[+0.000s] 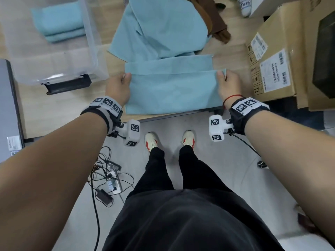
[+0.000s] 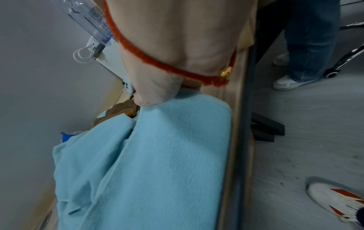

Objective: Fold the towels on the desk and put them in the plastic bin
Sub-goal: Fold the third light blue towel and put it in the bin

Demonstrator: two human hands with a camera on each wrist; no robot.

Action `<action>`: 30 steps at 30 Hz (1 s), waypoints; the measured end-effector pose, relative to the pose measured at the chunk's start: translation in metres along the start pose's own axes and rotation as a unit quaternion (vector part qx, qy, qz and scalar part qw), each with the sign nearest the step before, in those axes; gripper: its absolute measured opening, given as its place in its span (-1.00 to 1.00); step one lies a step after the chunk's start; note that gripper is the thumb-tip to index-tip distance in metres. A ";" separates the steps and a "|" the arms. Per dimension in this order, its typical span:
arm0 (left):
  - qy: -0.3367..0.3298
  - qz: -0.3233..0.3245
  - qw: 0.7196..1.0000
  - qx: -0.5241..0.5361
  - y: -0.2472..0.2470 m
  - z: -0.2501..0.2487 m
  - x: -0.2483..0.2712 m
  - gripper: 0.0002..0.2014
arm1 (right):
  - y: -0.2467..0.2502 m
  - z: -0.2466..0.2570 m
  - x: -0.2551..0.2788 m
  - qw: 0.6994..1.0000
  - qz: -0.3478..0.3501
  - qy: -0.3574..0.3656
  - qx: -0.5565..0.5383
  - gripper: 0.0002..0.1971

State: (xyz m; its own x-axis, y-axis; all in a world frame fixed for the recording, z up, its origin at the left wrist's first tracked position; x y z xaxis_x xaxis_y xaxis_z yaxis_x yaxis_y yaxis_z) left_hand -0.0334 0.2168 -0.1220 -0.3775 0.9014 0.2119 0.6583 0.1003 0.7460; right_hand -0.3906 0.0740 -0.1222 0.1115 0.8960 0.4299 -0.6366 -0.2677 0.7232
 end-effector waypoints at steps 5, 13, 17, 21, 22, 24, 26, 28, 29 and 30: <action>0.028 -0.010 1.000 -0.004 0.001 0.001 -0.021 -0.69 | -0.003 0.020 -0.027 1.000 -0.001 -0.003 0.012 -0.62; 0.089 -0.006 0.996 -0.022 -0.007 0.015 -0.041 -0.65 | -0.016 0.034 -0.060 0.999 -0.003 -0.002 0.037 -0.61; 0.119 -0.008 0.993 -0.019 -0.009 0.023 -0.046 -0.67 | -0.024 0.034 -0.070 0.998 -0.001 -0.009 0.055 -0.67; 0.137 -0.006 0.990 -0.022 -0.011 0.031 -0.053 -0.67 | -0.033 0.030 -0.079 0.998 0.005 -0.020 0.066 -0.66; 0.143 -0.004 0.990 -0.022 -0.011 0.033 -0.054 -0.66 | -0.034 0.030 -0.080 0.997 0.005 -0.018 0.073 -0.67; 0.157 0.003 0.987 -0.022 -0.013 0.037 -0.056 -0.67 | -0.038 0.030 -0.084 0.996 0.004 -0.013 0.093 -0.69; 0.168 0.005 0.985 -0.028 -0.015 0.040 -0.057 -0.68 | -0.039 0.031 -0.085 0.993 0.001 -0.011 0.118 -0.68; 0.180 -0.002 0.983 -0.037 -0.015 0.041 -0.057 -0.68 | -0.040 0.029 -0.088 0.991 -0.006 -0.024 0.131 -0.68; 0.186 -0.008 0.982 -0.039 -0.015 0.041 -0.057 -0.68 | -0.039 0.027 -0.089 0.990 -0.012 -0.035 0.135 -0.66; 0.192 -0.014 0.981 -0.038 -0.015 0.041 -0.057 -0.68 | -0.038 0.025 -0.089 0.989 -0.020 -0.045 0.136 -0.64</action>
State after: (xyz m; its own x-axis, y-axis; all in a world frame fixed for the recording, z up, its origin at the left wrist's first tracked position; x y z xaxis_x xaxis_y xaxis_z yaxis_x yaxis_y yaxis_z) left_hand 0.0045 0.1813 -0.1711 -0.6214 0.6727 0.4017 0.5996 0.0782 0.7965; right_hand -0.3575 -0.0047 -0.1745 0.2079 0.8761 0.4349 -0.4020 -0.3288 0.8546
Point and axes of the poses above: each hand's wrist, its own x-axis away from the middle knuckle, its own y-axis out of the back of the hand, z = x × y, the point moved 8 cm from there along -x, towards the middle knuckle, and after that the axes turned 11 degrees about -y, right-handed, at the moved point
